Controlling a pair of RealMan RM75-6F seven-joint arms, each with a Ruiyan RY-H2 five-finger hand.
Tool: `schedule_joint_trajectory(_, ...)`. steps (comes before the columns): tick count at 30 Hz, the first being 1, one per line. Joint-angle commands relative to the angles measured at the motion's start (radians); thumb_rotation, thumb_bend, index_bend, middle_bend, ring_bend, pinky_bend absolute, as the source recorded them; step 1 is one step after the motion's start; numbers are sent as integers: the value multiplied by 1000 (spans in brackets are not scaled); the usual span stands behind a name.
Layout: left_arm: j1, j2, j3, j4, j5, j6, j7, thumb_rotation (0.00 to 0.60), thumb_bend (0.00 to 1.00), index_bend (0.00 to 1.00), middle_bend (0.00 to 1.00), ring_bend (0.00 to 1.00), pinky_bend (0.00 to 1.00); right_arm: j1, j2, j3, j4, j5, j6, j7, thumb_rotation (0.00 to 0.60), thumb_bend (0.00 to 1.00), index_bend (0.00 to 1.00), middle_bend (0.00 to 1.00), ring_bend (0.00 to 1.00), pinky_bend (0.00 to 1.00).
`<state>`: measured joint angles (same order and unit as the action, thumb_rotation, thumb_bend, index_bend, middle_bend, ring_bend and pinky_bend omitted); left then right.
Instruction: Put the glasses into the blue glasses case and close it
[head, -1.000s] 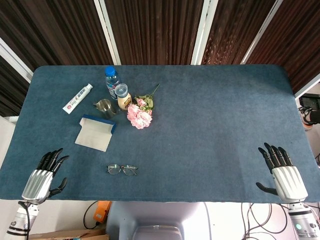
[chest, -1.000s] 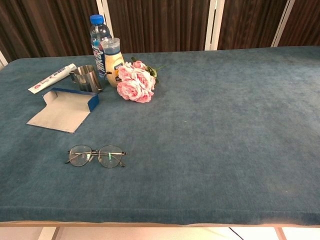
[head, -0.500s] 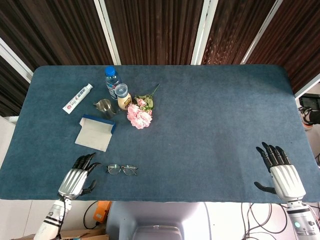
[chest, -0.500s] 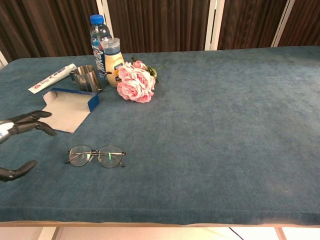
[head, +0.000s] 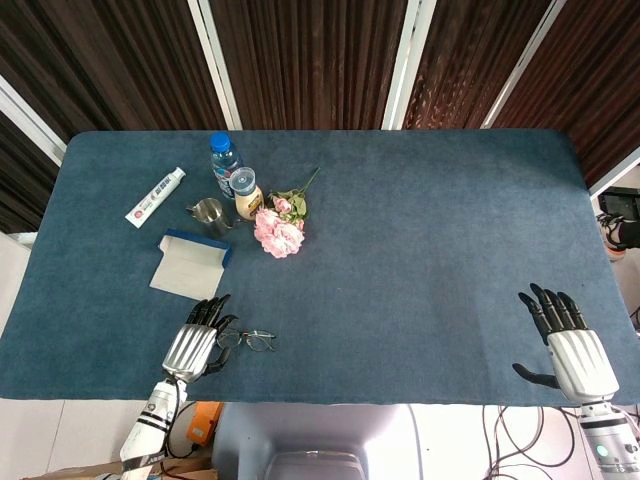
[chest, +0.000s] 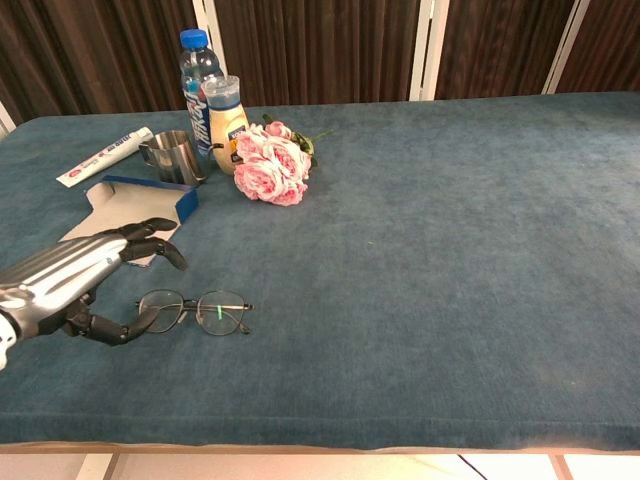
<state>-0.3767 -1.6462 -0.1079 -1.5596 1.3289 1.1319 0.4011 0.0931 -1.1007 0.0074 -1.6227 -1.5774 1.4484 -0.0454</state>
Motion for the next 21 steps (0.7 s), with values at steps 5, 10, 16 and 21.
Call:
schedule_joint_trajectory(5, -32, -37, -12, 27, -46, -25, 27, 600, 409, 330, 23, 0, 77, -2, 3, 3, 3, 1, 6, 12, 600, 101, 0, 0, 0, 0)
schedule_joint_trajectory(10, -47, -59, -16, 50, -70, -32, 32, 600, 410, 374, 36, 0, 77, -4, 7, 1, 4, -4, 10, 21, 600, 101, 0, 0, 0, 0)
schedule_joint_trajectory(16, -65, -84, -22, 86, -92, -34, 40, 600, 408, 420, 50, 0, 78, -3, 8, -2, 4, -8, 9, 24, 600, 101, 0, 0, 0, 0)
schedule_joint_trajectory(21, -75, -97, -25, 106, -108, -37, 36, 600, 405, 477, 65, 0, 78, -2, 9, -3, 4, -8, 5, 20, 600, 101, 0, 0, 0, 0)
